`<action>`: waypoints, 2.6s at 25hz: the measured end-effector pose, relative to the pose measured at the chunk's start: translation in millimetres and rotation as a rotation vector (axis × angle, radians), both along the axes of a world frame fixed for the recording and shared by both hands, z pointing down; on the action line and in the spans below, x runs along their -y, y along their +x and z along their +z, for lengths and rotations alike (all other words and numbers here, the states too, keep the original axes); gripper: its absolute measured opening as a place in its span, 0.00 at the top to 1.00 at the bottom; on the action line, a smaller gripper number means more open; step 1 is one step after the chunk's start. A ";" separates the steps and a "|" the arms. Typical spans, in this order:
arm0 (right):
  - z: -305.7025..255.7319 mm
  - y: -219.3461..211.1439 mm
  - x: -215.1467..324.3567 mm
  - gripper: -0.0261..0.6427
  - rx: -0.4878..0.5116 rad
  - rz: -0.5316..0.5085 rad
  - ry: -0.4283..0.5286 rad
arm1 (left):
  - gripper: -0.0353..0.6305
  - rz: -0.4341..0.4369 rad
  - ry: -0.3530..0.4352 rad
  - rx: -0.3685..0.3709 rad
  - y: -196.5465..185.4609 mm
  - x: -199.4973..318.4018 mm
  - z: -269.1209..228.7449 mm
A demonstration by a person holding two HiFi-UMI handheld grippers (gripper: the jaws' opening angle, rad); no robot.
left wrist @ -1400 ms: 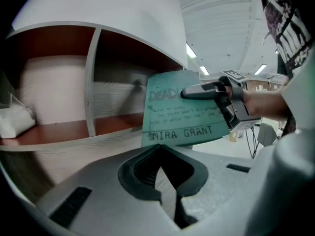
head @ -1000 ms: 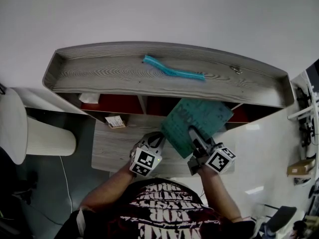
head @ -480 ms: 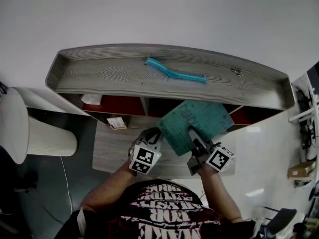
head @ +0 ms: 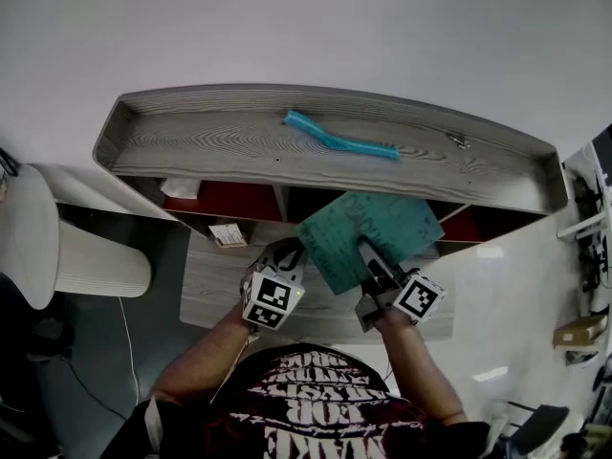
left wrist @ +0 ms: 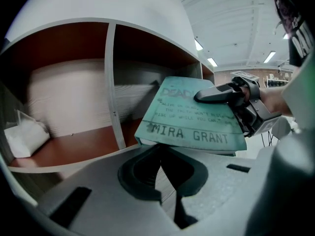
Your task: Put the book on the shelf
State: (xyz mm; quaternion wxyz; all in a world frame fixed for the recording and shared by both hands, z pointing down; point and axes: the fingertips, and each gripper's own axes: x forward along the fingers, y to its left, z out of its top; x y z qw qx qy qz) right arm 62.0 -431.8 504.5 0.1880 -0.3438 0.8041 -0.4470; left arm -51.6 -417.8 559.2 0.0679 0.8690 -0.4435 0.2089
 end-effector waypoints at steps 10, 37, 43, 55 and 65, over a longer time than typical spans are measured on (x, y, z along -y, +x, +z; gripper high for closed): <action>11.5 -6.7 6.5 0.71 0.120 0.078 -0.058 | 0.94 -0.033 0.005 0.020 -14.4 13.5 -9.8; 47.7 -12.5 22.4 0.68 0.322 0.139 -0.202 | 0.94 -0.041 0.000 0.023 -17.8 27.0 -10.5; 54.7 -21.0 15.1 0.57 0.339 0.083 -0.233 | 0.94 -0.040 0.003 0.008 -12.8 32.5 -11.5; 53.4 -4.8 -23.7 0.55 0.377 -0.025 -0.241 | 0.94 -0.049 0.001 -0.017 -12.5 36.0 -15.7; 40.5 25.1 -21.4 0.64 0.200 -0.032 -0.123 | 0.94 -0.050 0.002 -0.022 -12.8 36.9 -15.2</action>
